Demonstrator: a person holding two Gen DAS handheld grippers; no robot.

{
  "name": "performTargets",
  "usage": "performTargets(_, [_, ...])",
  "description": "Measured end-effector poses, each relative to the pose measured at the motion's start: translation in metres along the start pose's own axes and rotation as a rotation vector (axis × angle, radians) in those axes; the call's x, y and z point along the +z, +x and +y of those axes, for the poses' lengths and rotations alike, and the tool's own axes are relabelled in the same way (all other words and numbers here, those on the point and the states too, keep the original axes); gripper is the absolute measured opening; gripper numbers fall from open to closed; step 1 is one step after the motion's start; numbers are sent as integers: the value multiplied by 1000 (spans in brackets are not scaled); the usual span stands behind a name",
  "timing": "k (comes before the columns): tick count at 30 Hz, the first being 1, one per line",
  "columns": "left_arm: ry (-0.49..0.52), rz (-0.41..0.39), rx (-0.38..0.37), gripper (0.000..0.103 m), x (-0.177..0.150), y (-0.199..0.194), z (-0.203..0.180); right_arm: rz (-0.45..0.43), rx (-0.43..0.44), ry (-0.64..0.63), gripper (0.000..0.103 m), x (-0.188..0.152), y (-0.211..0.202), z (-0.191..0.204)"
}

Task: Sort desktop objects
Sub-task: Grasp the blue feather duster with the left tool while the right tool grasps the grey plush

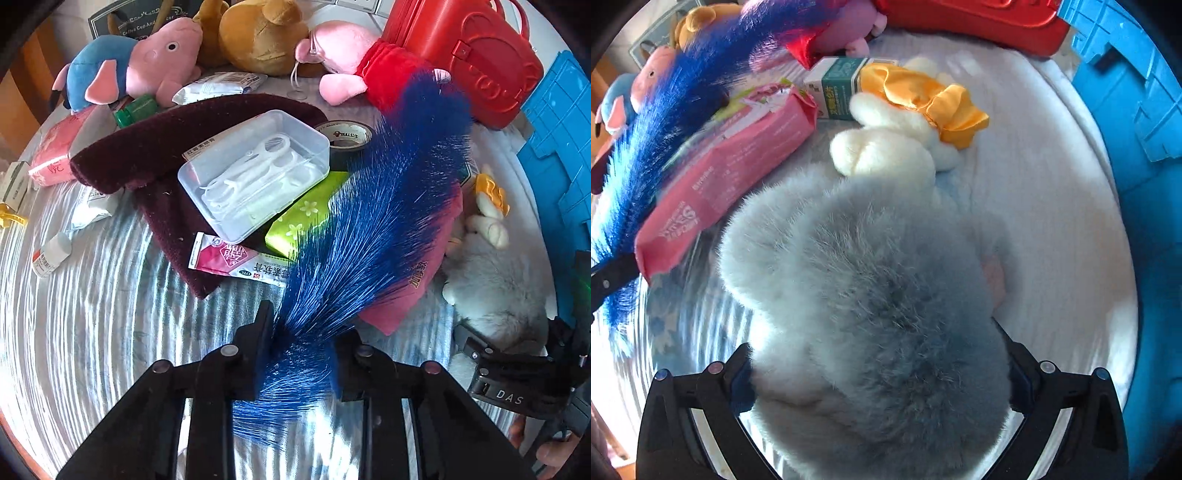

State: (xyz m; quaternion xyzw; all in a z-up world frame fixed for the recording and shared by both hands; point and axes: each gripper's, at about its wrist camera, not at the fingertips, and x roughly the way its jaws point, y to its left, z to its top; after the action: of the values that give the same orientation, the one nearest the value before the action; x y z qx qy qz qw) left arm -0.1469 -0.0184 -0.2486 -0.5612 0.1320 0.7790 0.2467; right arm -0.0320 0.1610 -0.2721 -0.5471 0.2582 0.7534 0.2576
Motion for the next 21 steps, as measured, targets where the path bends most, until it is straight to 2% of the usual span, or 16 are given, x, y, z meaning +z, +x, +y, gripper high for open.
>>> performTargets(4, [27,-25,33,26,-2,-1,-2,14,23,43,103,0,-3,-7])
performTargets(7, [36,-47,34,25,-2,-9,-3,-35,89,76,89,-1,-14,-13])
performTargets(8, [42,-56,34,24,-3,-13,-5,-48,91,65,78,-2,-17,-11])
performTargets(11, [52,-84,19,22,-7,-30,-10,-55,106,64,58,-4,-19,-9])
performTargets(13, [56,-119,8,21,-9,-47,-13,-57,155,94,52,-7,-24,-12])
performTargets(17, [77,-215,9,16,-8,-84,-20,-138,213,127,45,-15,-53,-15])
performTargets(21, [82,-309,-7,13,-9,-123,-27,-248,251,107,42,-23,-98,-2])
